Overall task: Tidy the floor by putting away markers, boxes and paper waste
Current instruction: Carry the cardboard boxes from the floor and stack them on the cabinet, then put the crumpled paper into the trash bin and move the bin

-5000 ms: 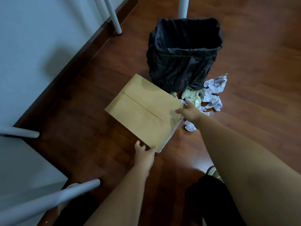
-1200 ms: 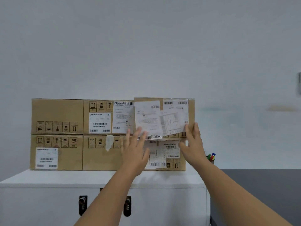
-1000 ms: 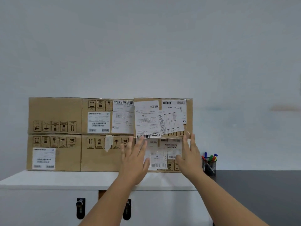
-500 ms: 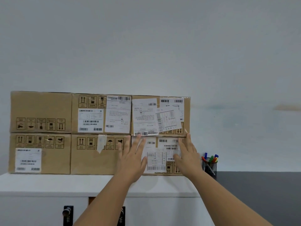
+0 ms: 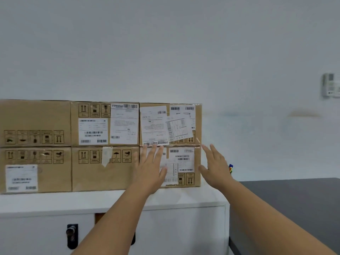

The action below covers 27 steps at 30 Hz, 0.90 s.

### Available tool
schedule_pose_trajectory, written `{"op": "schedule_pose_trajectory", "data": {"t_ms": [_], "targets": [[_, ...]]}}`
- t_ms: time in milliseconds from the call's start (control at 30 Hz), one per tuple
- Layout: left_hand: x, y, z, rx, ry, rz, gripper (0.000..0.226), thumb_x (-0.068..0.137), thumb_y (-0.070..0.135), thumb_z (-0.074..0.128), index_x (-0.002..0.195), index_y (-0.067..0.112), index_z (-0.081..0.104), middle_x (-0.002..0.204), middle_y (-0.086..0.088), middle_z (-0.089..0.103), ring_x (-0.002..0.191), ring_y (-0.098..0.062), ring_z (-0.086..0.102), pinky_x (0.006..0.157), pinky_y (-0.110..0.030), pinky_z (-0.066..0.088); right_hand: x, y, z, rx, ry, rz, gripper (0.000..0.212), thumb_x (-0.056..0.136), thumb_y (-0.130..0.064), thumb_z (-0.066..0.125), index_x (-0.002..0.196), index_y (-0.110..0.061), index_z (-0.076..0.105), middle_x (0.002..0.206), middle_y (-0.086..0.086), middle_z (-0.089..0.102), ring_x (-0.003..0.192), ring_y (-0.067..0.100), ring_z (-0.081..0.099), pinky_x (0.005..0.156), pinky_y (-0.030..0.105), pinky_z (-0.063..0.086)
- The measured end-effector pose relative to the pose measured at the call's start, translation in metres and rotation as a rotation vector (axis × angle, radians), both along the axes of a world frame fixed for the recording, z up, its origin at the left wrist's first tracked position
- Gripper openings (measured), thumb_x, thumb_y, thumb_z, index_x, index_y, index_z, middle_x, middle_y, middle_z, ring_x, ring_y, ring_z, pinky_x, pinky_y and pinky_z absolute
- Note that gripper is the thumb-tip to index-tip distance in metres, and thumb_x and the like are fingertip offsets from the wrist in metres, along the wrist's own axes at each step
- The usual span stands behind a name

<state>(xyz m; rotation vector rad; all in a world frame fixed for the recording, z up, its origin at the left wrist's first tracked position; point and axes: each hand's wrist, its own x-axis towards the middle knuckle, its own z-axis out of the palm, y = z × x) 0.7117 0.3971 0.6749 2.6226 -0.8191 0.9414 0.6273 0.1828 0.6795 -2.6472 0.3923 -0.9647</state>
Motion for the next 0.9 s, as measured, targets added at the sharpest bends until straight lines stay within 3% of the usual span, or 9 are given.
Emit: {"op": "schedule_pose_trajectory", "data": {"t_ms": [167, 500, 733, 900], "targets": [[-0.047, -0.023, 0.023, 0.050, -0.032, -0.110, 0.070, 0.101, 0.049, 0.028, 0.156, 0.026, -0.008, 0.164, 0.003, -0.011, 0.148, -0.027, -0.021, 0.117, -0.051, -0.016, -0.069, -0.028, 0.015, -0.051, 0.062, -0.169, 0.074, 0.093, -0.033, 0.049, 0.153, -0.035, 0.005, 0.162, 0.002, -0.014, 0.149, 0.029, -0.002, 0.119, 0.052, 0.009], [-0.181, -0.119, 0.049, 0.094, -0.182, -0.421, 0.070, 0.100, 0.048, 0.031, 0.157, 0.025, -0.001, 0.165, 0.006, -0.008, 0.149, -0.027, -0.018, 0.118, -0.050, -0.010, -0.295, -0.098, 0.031, 0.000, 0.071, -0.581, 0.071, 0.094, -0.035, 0.049, 0.153, -0.034, 0.009, 0.162, 0.004, -0.010, 0.149, 0.030, -0.001, 0.118, 0.054, 0.011], [-0.299, -0.201, 0.029, 0.214, -0.174, -0.735, 0.068, 0.100, 0.046, 0.034, 0.157, 0.022, 0.005, 0.165, 0.006, -0.006, 0.151, -0.022, -0.012, 0.120, -0.049, -0.003, -0.459, -0.127, 0.016, 0.106, 0.177, -0.910, 0.072, 0.094, -0.037, 0.049, 0.154, -0.033, 0.009, 0.162, 0.003, -0.010, 0.149, 0.030, -0.005, 0.118, 0.055, 0.006], [-0.372, -0.257, -0.002, 0.352, -0.123, -0.875, 0.069, 0.099, 0.045, 0.036, 0.157, 0.019, 0.008, 0.165, 0.000, -0.001, 0.152, -0.023, -0.004, 0.121, -0.048, 0.003, -0.543, -0.141, -0.016, 0.187, 0.264, -1.021, 0.072, 0.093, -0.038, 0.049, 0.154, -0.034, 0.009, 0.163, 0.004, -0.009, 0.149, 0.030, -0.004, 0.119, 0.055, 0.005]]}}
